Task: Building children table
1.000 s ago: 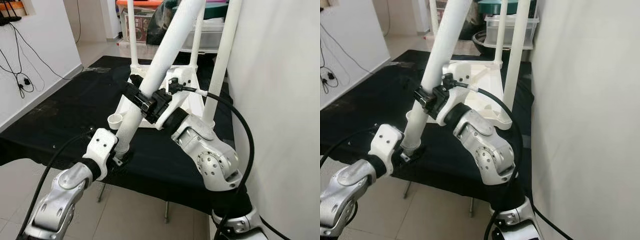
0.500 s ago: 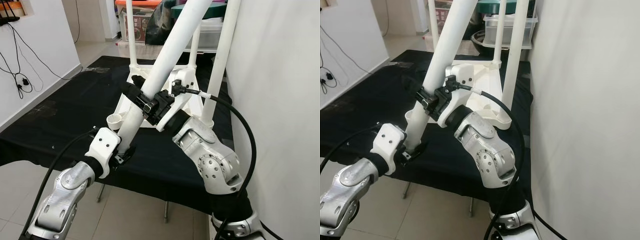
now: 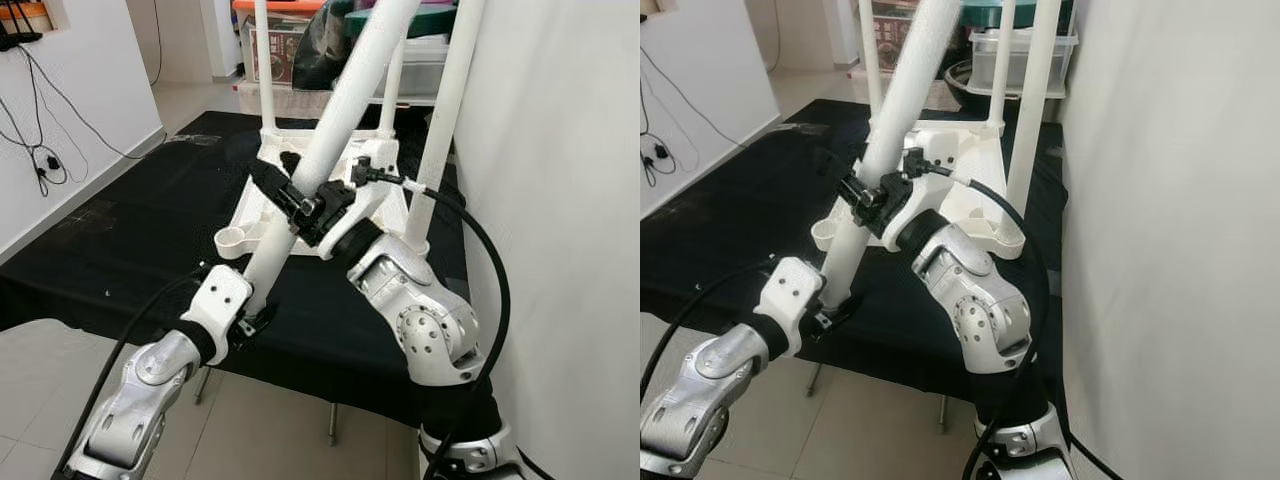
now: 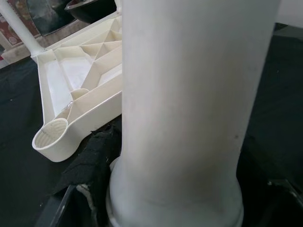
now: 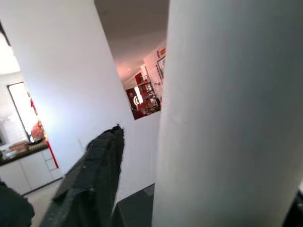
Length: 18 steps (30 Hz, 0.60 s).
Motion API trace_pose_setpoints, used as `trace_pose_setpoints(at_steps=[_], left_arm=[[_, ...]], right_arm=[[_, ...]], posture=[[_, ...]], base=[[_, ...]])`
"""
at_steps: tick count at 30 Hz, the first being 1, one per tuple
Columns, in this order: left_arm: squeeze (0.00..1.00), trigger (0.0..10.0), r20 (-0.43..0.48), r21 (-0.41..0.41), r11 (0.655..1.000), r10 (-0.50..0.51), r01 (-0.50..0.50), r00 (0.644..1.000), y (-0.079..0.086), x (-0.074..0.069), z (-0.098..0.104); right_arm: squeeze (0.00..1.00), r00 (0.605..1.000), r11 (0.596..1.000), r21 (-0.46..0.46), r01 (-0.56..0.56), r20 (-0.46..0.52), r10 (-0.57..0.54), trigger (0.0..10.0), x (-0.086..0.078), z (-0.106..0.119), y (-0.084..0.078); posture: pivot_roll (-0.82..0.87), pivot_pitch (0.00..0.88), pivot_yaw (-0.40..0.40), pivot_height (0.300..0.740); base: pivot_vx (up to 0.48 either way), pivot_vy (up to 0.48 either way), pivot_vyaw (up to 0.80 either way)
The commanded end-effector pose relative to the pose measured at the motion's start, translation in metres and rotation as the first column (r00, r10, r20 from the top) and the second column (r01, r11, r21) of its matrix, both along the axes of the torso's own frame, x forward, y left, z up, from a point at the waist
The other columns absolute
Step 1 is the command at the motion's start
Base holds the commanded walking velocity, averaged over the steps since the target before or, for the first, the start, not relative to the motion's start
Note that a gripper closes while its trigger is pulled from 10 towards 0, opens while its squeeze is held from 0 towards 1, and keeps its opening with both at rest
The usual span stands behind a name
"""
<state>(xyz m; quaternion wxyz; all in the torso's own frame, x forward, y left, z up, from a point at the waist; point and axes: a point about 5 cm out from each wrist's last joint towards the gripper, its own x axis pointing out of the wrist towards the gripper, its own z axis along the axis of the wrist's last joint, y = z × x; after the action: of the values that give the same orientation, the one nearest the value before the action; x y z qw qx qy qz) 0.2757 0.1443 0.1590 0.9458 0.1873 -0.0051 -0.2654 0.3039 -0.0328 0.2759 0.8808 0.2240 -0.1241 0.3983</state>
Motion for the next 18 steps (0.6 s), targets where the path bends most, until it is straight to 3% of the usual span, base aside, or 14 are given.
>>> trace_pose_setpoints(at_steps=[1, 2, 3, 4, 5, 10, 12, 18], left_arm=[[0.0, 10.0, 0.025, 0.032, 0.999, -0.008, 0.007, 1.0, -0.002, 0.001, 0.001], [0.0, 10.0, 0.053, 0.061, 0.998, 0.024, -0.028, 0.998, 0.001, 0.004, 0.002], [0.0, 10.0, 0.053, 0.061, 0.998, 0.024, -0.028, 0.998, 0.001, 0.004, 0.002], [0.0, 10.0, 0.095, 0.116, 0.99, 0.071, -0.082, 0.993, 0.004, 0.01, 0.004], [0.0, 10.0, 0.107, 0.134, 0.986, 0.084, -0.098, 0.991, 0.005, 0.011, 0.004], [0.0, 10.0, 0.151, 0.234, 0.961, 0.111, -0.145, 0.982, 0.009, 0.016, 0.004], [0.0, 10.0, 0.191, 0.286, 0.946, 0.103, -0.155, 0.976, 0.004, 0.019, 0.007], [0.0, 10.0, 0.206, 0.298, 0.947, 0.061, -0.122, 0.977, -0.016, 0.022, 0.003]], right_arm=[[1.0, 0.999, 1.0, 0.024, -0.02, -0.027, 0.021, 10.0, -0.001, -0.001, 0.005], [0.0, 0.989, 0.996, 0.084, 0.013, -0.15, 0.0, 10.0, 0.006, -0.009, 0.002], [0.0, 0.989, 0.996, 0.084, 0.013, -0.15, 0.0, 10.0, 0.006, -0.009, 0.002], [0.0, 0.942, 0.987, 0.154, 0.04, -0.336, 0.014, 10.0, 0.011, -0.027, 0.005], [0.0, 0.928, 0.986, 0.161, 0.04, -0.371, 0.023, 10.0, 0.011, -0.032, 0.006], [0.0, 0.894, 0.988, 0.147, 0.041, -0.446, 0.029, 10.0, 0.007, -0.042, 0.014], [0.0, 0.851, 0.985, 0.159, 0.063, -0.525, 0.03, 10.0, 0.006, -0.052, 0.02], [0.0, 0.799, 0.977, 0.199, 0.084, -0.6, 0.053, 10.0, 0.007, -0.059, 0.025]], posture=[[0.06, 0.0, -0.002, 0.74], [0.06, 0.0, -0.002, 0.74], [0.06, 0.0, -0.002, 0.74], [0.07, 0.0, -0.006, 0.74], [0.06, 0.0, -0.006, 0.74], [0.06, 0.0, -0.006, 0.74], [0.07, 0.0, -0.012, 0.74], [0.06, 0.0, -0.008, 0.74]], base=[[0.0, 0.0, 0.0], [0.0, 0.0, 0.0], [0.0, 0.0, 0.0], [0.0, 0.0, 0.0], [0.0, 0.0, 0.0], [0.0, 0.0, 0.0], [0.0, 0.0, 0.0], [0.0, 0.0, 0.0]])
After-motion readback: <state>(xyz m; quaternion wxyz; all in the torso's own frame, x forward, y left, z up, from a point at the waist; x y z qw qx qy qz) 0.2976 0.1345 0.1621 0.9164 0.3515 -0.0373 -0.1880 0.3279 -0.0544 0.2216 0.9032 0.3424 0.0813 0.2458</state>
